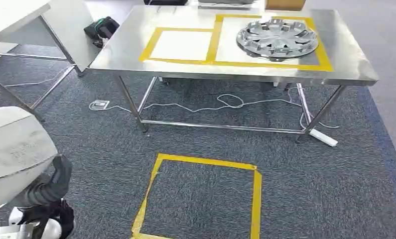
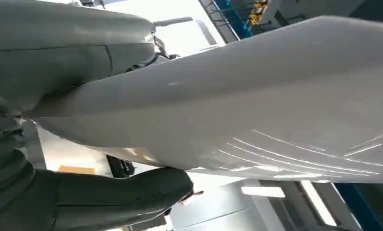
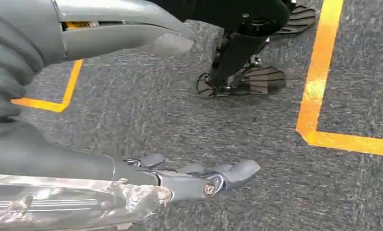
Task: Take the parts from the cabinet and place them on the table.
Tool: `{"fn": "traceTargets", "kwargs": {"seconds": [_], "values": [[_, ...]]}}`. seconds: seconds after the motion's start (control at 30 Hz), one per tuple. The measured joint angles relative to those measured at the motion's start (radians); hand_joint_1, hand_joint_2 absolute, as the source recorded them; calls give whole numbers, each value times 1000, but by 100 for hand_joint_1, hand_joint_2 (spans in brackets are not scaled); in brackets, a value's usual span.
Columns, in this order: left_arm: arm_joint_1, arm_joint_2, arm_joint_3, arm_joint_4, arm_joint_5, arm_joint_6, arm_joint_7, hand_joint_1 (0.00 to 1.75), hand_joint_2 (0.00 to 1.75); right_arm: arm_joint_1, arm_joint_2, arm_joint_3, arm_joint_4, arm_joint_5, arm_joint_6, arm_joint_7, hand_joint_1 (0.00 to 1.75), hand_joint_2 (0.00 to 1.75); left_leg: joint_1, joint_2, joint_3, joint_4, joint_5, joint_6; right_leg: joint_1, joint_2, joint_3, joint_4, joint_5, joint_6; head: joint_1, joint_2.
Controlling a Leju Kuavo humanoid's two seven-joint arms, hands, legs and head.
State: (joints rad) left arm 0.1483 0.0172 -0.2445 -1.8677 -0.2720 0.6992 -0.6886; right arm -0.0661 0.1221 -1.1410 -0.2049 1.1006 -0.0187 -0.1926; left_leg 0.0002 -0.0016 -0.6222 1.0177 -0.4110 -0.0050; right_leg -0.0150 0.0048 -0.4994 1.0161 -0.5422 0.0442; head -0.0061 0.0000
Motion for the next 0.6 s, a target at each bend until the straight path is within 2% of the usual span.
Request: {"fn": "traceTargets", "kwargs": {"seconds": [0.03, 0.07, 0.1, 0.13, 0.17, 0.2, 0.23, 0.27, 0.3, 0.33, 0.37, 0.43, 0.47, 0.5, 0.53, 0.57, 0.6], "values": [[2, 0, 0, 0, 0, 0, 0, 175, 175, 0, 0, 0, 0, 0, -1, 10, 0, 175, 0, -3, 0, -7, -2, 5, 0, -3, 25, 2, 9, 8, -2, 0], [3, 2, 1, 0, 0, 0, 0, 175, 175, 0, 0, 0, 0, 0, -2, 17, 0, 175, 0, -5, 4, -8, -6, 11, 0, -7, 29, -7, 10, 15, 0, 0], [6, 2, 2, 0, 0, 0, 0, 175, 175, -1, 0, 0, 0, 0, -3, 24, 0, 175, 6, -9, 16, -13, -5, 16, -1, -8, 25, -2, 4, 20, -1, 0], [6, 2, 2, -1, 0, 0, 0, 175, 175, -2, 0, 0, 0, 0, -3, 24, 0, 175, 7, -9, 26, -14, -10, 22, -1, -7, 7, 38, 4, 21, 3, 0], [5, 2, 2, -1, 0, 0, 0, 175, 175, -4, 1, 0, 1, 1, -2, 26, 0, 175, 7, -9, 32, -14, -17, 27, 0, -7, -40, 114, -3, 23, 8, 0], [6, 2, 2, -1, 0, 0, 0, 175, 175, -4, 1, 1, 1, 1, -2, 27, 0, 175, 6, -9, 36, -14, -24, 30, 0, -7, -91, 193, -29, 24, 6, 0], [7, 3, 2, -1, 0, 0, 0, 175, 175, 0, 1, 1, 1, 1, -2, 29, 0, 175, 3, -9, 43, -14, -33, 34, 0, -7, -146, 272, -75, 27, 8, 0], [9, 3, 2, -1, 0, 0, 0, 175, 175, 4, 1, 1, 1, 1, -3, 30, 0, 175, 2, -11, 52, -14, -40, 36, 2, -6, -185, 315, -102, 26, 8, 0], [11, 3, 2, -1, 0, 0, 0, 175, 175, 6, 1, 1, 1, 1, -3, 31, 0, 175, 1, -14, 63, -14, -49, 36, 4, -6, -204, 318, -99, 25, 9, 0], [11, 3, 2, -1, 0, 0, 0, 175, 175, 8, 1, 1, 1, 1, -3, 31, 0, 175, 0, -16, 77, -14, -59, 35, 5, -6, -205, 281, -70, 20, 8, 0], [11, 3, 2, -1, 0, 0, 0, 175, 175, 8, 1, 1, 1, 1, -3, 31, 0, 175, -1, -17, 94, -14, -70, 34, 7, -6, -188, 211, -22, 17, 9, 0], [11, 3, 2, -1, 0, 0, 0, 175, 175, 10, 1, 1, 1, 1, -3, 31, 0, 175, -1, -17, 118, -15, -92, 28, 10, -5, -141, 48, 114, 8, 9, 0], [11, 4, 2, 0, 1, 0, 0, 175, 175, 10, 1, 1, 1, 1, -3, 31, 0, 175, -5, -18, 128, -9, -103, 23, 14, -5, -143, 29, 112, 2, 7, 0], [11, 4, 2, 0, 1, 0, 0, 175, 175, 8, 1, 1, 1, 2, -2, 31, 0, 175, -6, -20, 125, -14, -106, 18, 16, -7, -138, 29, 98, -8, 8, 0], [11, 4, 2, 0, 1, 0, 0, 175, 175, 9, 1, 1, 1, 3, -1, 27, 0, 175, -5, -19, 130, -15, -107, 11, 17, -6, -131, 28, 116, -15, 6, 0], [11, 4, 2, 0, 3, 0, 0, 175, 175, 9, 1, 1, 1, 3, -1, 21, 0, 175, -6, -19, 134, -11, -104, 6, 17, -7, -127, 25, 111, -21, 9, 0], [10, 4, 2, -1, 3, 0, 0, 175, 175, 7, 2, 1, 2, 4, 2, 15, 0, 175, -6, -19, 135, -5, -103, 4, 11, -4, -117, 21, 112, -25, 5, 0]]}}
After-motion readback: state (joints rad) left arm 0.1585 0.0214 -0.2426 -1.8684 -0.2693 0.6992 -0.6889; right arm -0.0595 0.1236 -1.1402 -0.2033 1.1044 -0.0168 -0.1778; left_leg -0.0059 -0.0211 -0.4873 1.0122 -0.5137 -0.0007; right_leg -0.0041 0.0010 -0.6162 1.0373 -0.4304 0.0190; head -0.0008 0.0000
